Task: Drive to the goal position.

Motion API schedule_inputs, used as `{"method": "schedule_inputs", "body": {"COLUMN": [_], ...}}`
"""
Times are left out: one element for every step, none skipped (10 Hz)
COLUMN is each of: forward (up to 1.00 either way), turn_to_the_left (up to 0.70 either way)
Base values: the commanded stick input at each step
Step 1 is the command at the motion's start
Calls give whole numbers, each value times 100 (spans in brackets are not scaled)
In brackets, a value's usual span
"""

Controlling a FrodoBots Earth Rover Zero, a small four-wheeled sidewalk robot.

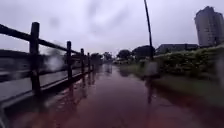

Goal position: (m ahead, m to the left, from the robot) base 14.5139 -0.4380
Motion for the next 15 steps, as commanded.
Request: {"method": "schedule_inputs", "body": {"forward": [100,100,100,100,100,100,100,100,100,100,100,100,100,100,100], "turn_to_the_left": [1,1,1,1,1,1,1,1,1,1,1,1,1,1,1]}}
